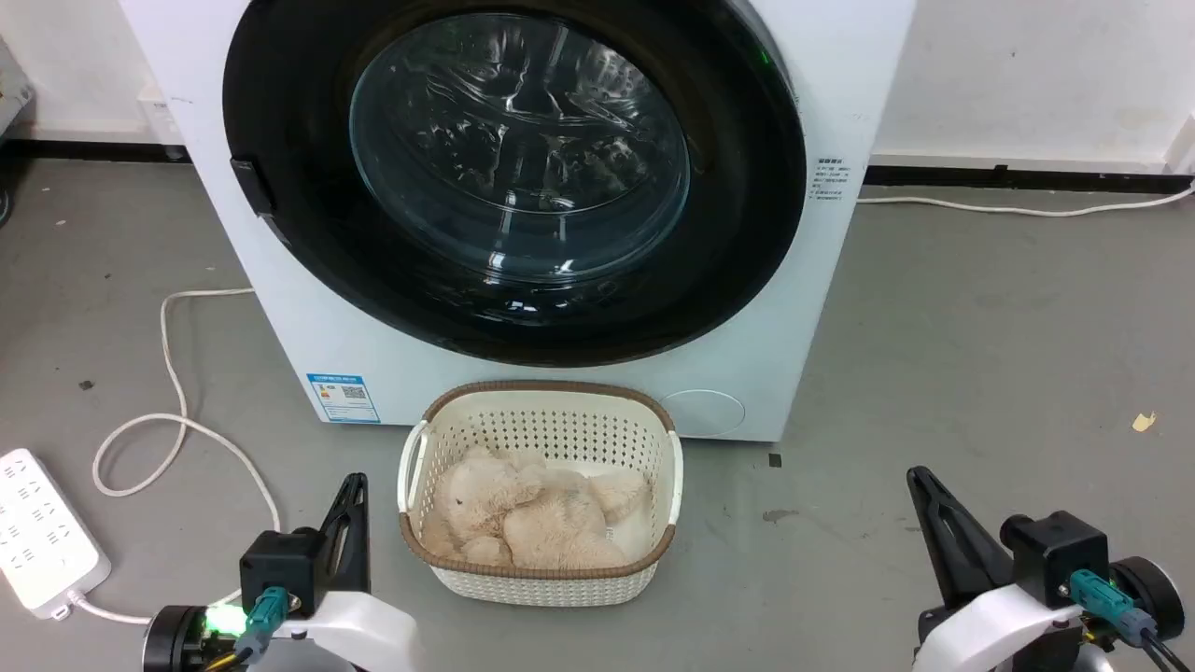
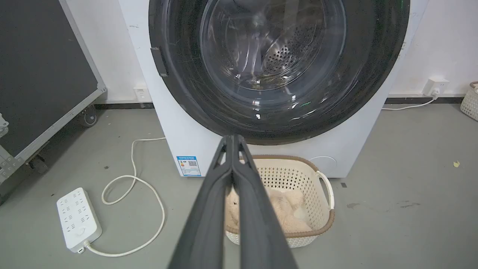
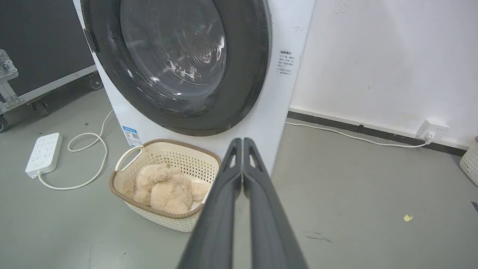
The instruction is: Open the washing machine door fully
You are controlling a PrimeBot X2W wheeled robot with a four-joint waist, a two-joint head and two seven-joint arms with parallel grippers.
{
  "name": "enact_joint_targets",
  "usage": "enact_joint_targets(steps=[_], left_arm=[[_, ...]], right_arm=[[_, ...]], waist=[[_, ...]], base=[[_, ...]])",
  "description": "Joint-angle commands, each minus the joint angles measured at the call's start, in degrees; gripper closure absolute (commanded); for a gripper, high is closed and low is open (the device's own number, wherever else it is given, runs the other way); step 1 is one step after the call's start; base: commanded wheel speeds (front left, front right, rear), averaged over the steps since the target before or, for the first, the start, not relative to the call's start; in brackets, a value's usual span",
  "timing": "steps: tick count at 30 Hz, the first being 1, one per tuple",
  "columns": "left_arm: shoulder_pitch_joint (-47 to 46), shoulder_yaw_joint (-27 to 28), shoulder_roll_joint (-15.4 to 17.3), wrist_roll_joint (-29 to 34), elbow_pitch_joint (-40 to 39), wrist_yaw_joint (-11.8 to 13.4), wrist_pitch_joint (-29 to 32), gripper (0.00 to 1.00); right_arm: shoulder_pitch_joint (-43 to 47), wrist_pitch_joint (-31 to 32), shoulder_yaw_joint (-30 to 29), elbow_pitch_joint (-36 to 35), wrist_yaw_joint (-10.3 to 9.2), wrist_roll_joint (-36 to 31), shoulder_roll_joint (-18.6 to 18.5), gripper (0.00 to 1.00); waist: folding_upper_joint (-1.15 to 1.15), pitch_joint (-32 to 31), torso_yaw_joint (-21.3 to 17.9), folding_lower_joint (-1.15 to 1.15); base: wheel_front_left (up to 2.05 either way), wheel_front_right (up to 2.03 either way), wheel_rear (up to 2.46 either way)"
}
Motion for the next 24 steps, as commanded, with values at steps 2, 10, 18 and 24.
enact_joint_targets(steps=[2, 10, 18, 24], left_arm=[[-0.9, 0.1, 0.0, 0.2, -0.1, -0.2, 0.0, 1.00], [-0.9, 0.1, 0.0, 0.2, -0.1, -0.2, 0.0, 1.00], [-0.9, 0.1, 0.0, 0.2, -0.1, -0.2, 0.0, 1.00], [-0.9, 0.1, 0.0, 0.2, -0.1, -0.2, 0.0, 1.00]], right_arm=[[-0.7, 0.0, 0.0, 0.1, -0.04, -0.4, 0.3, 1.00], [-0.7, 0.0, 0.0, 0.1, -0.04, -0.4, 0.3, 1.00], [-0.7, 0.0, 0.0, 0.1, -0.04, -0.4, 0.3, 1.00], [-0.7, 0.0, 0.0, 0.1, -0.04, -0.4, 0.3, 1.00]], waist=[[0.00, 0.0, 0.0, 0.00], [0.00, 0.0, 0.0, 0.00], [0.00, 0.0, 0.0, 0.00], [0.00, 0.0, 0.0, 0.00]], base=[[0.00, 0.00, 0.00], [0.00, 0.00, 0.00], [0.00, 0.00, 0.00], [0.00, 0.00, 0.00]])
